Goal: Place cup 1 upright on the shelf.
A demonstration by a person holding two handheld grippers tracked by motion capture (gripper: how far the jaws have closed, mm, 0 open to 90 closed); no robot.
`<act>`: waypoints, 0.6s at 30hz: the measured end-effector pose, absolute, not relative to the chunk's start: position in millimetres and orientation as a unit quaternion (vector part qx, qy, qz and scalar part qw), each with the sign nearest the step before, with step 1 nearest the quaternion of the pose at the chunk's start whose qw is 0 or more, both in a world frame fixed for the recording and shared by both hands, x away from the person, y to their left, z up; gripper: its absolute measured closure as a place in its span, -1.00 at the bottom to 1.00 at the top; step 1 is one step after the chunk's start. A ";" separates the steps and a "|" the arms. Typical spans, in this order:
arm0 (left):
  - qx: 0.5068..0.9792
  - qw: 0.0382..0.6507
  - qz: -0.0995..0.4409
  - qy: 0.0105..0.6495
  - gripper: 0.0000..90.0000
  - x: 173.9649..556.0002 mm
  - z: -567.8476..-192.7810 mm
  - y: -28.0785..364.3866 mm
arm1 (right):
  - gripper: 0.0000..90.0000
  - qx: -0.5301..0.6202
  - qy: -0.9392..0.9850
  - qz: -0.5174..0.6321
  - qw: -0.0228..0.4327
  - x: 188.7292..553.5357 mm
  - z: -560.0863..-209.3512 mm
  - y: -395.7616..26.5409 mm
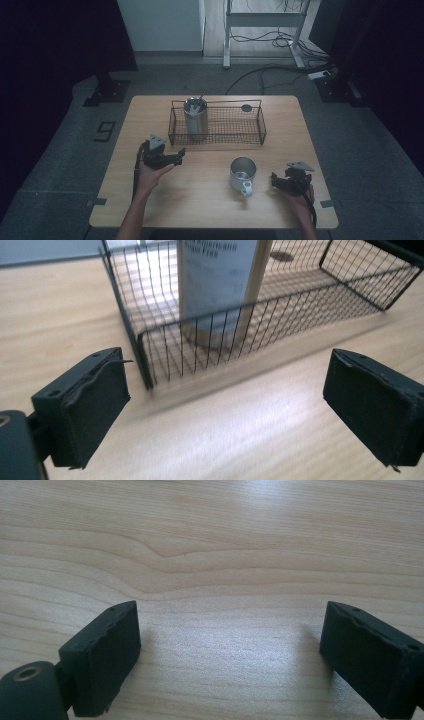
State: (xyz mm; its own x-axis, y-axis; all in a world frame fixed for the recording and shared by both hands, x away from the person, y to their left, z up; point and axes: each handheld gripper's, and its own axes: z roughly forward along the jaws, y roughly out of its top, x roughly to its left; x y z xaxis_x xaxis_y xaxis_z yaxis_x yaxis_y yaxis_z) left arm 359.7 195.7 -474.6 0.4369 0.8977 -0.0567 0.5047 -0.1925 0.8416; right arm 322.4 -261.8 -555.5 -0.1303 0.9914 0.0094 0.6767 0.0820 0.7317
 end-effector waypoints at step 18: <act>0.754 0.401 0.210 0.475 -0.85 329.1 -512.0 207.3 | -0.73 0.604 0.688 0.307 0.260 321.1 -555.3 -261.4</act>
